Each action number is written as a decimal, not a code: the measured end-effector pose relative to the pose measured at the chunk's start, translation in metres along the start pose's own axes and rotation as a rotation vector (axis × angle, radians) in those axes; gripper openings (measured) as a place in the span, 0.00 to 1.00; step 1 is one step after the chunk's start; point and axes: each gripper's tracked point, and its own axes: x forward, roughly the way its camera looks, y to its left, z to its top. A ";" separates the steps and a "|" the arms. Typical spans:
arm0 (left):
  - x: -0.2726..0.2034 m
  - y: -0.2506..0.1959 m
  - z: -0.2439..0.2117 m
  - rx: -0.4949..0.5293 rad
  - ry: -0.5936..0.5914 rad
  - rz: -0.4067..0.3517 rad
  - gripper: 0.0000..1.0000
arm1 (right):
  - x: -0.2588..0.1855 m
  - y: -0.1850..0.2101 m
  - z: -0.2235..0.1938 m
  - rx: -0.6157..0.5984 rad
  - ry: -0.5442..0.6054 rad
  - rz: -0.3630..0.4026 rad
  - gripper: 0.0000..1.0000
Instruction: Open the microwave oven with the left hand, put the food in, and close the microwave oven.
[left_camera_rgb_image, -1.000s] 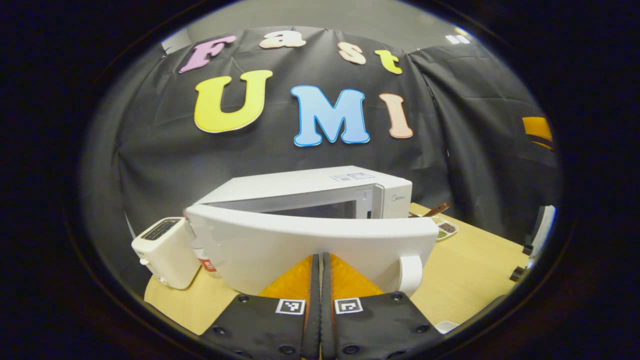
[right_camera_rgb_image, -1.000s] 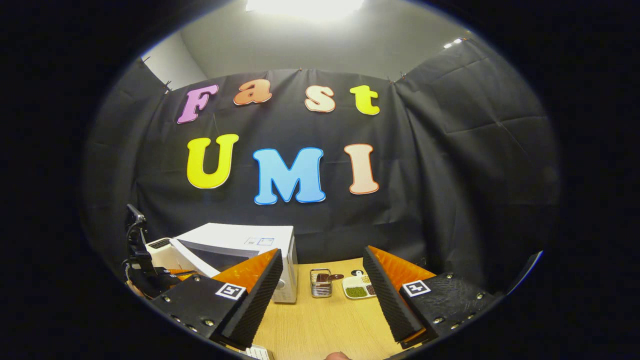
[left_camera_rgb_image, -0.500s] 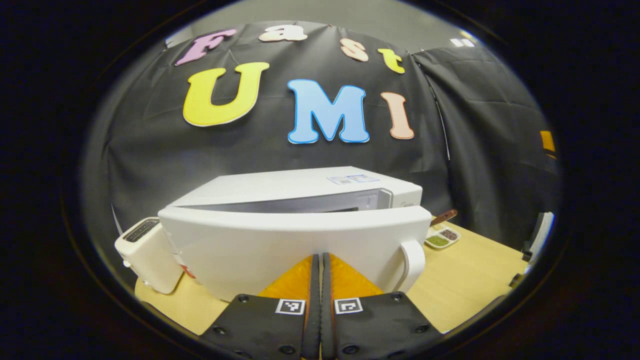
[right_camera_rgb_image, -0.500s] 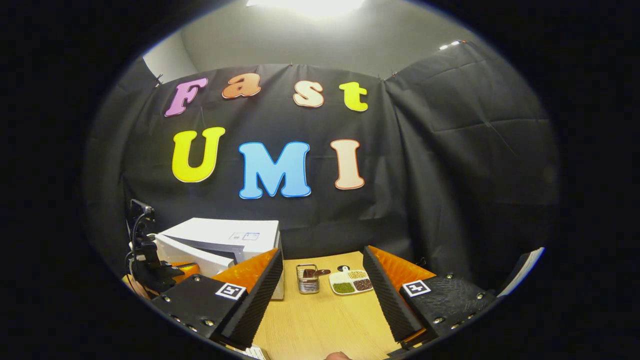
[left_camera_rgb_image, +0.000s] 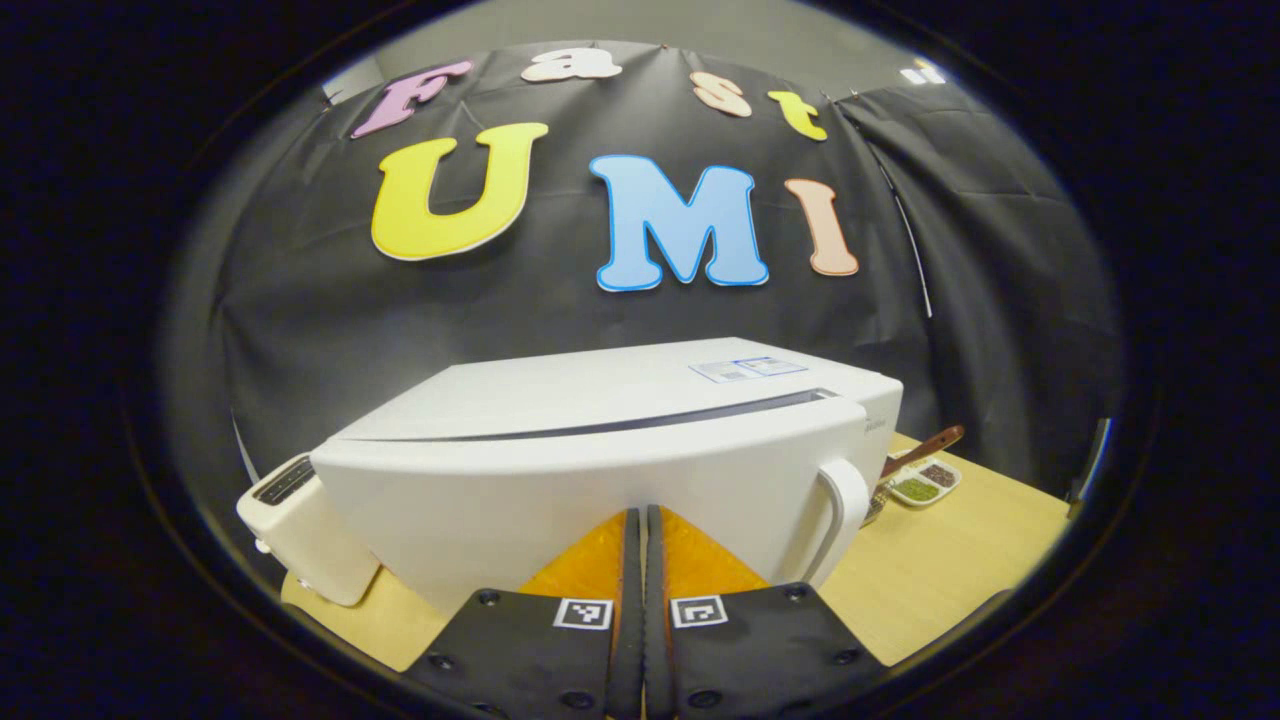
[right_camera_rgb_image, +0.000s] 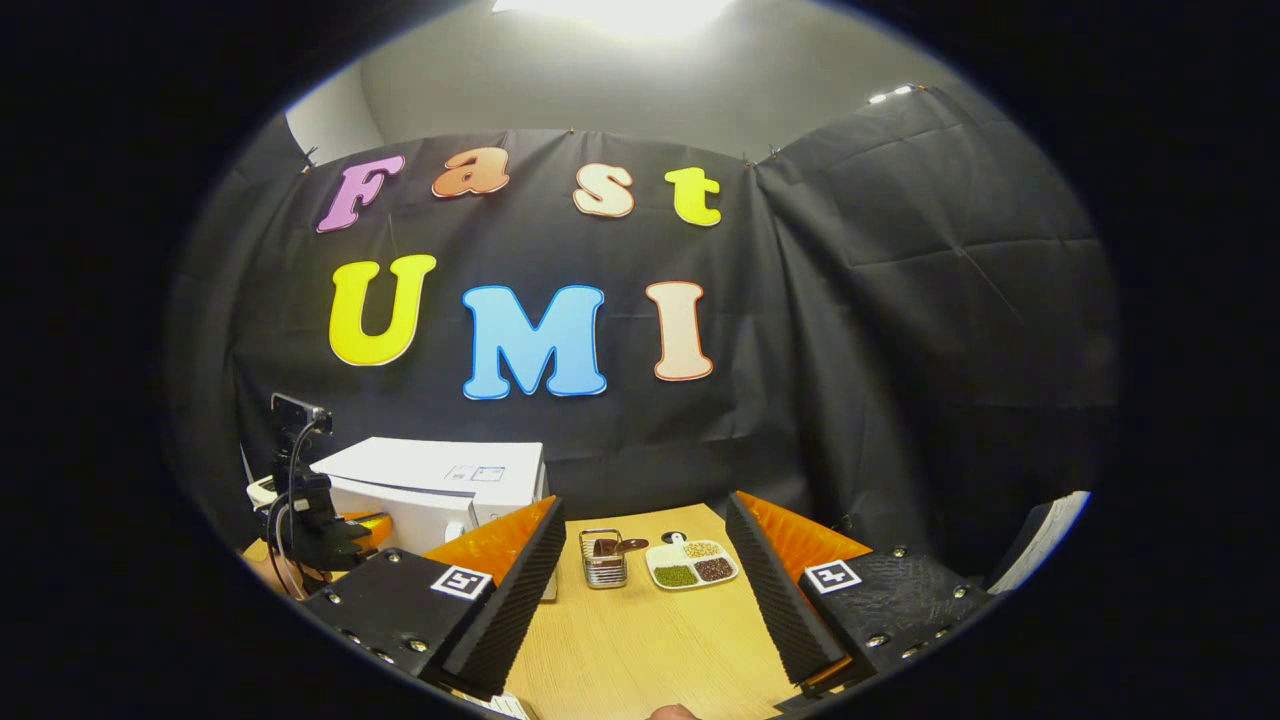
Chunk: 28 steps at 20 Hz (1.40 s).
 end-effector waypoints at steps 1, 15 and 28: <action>0.001 0.002 -0.001 -0.011 0.004 0.007 0.07 | -0.001 -0.001 -0.001 -0.006 0.000 -0.002 0.98; 0.003 0.005 0.005 -0.056 -0.013 0.064 0.08 | -0.010 0.007 -0.010 -0.010 0.025 0.032 0.98; -0.102 -0.013 0.073 -0.035 -0.136 0.130 0.07 | -0.026 0.003 0.004 0.008 -0.021 0.197 0.98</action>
